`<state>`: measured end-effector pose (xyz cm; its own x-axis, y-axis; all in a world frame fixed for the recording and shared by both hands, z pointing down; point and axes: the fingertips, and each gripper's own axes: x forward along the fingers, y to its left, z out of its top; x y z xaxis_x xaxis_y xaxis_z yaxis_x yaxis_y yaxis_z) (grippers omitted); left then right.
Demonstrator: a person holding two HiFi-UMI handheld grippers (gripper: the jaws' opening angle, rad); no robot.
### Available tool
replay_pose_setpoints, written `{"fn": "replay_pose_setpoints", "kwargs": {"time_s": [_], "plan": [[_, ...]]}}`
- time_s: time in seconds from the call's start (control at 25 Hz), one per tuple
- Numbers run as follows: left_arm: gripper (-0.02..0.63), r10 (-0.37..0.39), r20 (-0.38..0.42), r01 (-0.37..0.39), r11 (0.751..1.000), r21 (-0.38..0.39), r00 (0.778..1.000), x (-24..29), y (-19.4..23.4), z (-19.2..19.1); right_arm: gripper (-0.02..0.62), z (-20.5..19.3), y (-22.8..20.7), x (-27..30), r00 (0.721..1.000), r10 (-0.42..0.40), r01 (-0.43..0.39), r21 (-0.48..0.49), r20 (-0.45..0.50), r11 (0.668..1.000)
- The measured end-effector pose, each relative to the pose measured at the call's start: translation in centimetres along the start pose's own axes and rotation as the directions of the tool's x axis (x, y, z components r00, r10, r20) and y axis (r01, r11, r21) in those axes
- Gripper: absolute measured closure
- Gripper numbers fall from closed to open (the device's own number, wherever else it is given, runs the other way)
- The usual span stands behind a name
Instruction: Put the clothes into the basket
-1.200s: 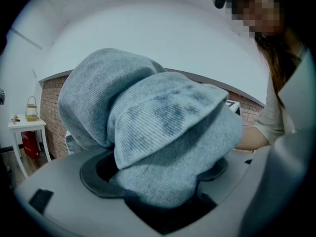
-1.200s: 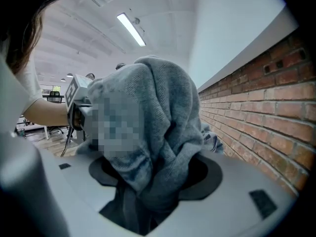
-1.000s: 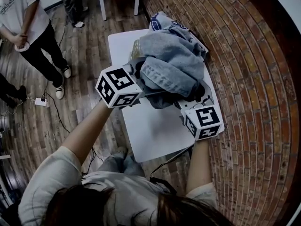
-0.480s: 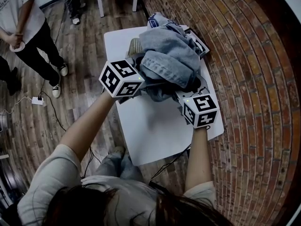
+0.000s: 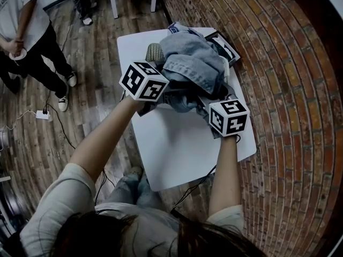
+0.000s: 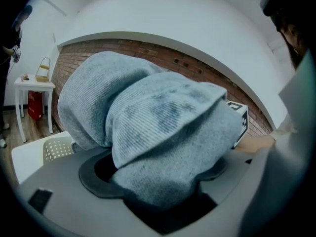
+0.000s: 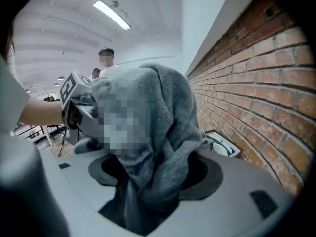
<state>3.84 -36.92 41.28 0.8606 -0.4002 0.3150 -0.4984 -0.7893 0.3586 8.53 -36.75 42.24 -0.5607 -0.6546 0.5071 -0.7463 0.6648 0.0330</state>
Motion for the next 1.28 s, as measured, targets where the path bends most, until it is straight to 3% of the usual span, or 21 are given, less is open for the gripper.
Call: {"fn": "replay_pose_setpoints", "kwargs": {"time_s": [0.16,0.6,0.8,0.96,1.12,1.28], "plan": [[0.207,0.018,-0.012,-0.019,0.998,-0.068,1.0,0.5,1.3,-0.6,0.299,-0.5,-0.6,0.9,1.0,-0.018,0.019,0.02,-0.023,1.0],[0.182,0.099,-0.068,-0.108,0.983,-0.151,0.993,1.6,3.7,-2.8,0.282,-2.5,-1.8,2.6,0.994,-0.073,0.076,0.034,-0.078,0.997],[0.163,0.13,-0.06,-0.139,0.971,-0.193,0.99,1.3,4.3,-3.5,0.245,-2.5,-2.2,2.5,0.995,-0.091,0.092,0.04,-0.047,0.995],[0.147,0.203,-0.045,-0.207,0.963,-0.171,0.978,0.6,5.0,-3.7,0.219,-1.2,-3.2,1.6,0.99,-0.131,0.127,0.07,0.052,0.989],[0.144,0.302,-0.017,-0.301,0.941,-0.152,0.953,-0.5,5.4,-3.1,0.219,-0.5,-4.1,0.8,0.98,-0.17,0.161,0.089,0.108,0.983],[0.144,0.425,0.006,-0.424,0.905,-0.026,0.905,-2.0,5.3,-2.6,0.22,0.3,-3.7,0.1,0.971,-0.174,0.165,0.068,0.164,0.984]]}}
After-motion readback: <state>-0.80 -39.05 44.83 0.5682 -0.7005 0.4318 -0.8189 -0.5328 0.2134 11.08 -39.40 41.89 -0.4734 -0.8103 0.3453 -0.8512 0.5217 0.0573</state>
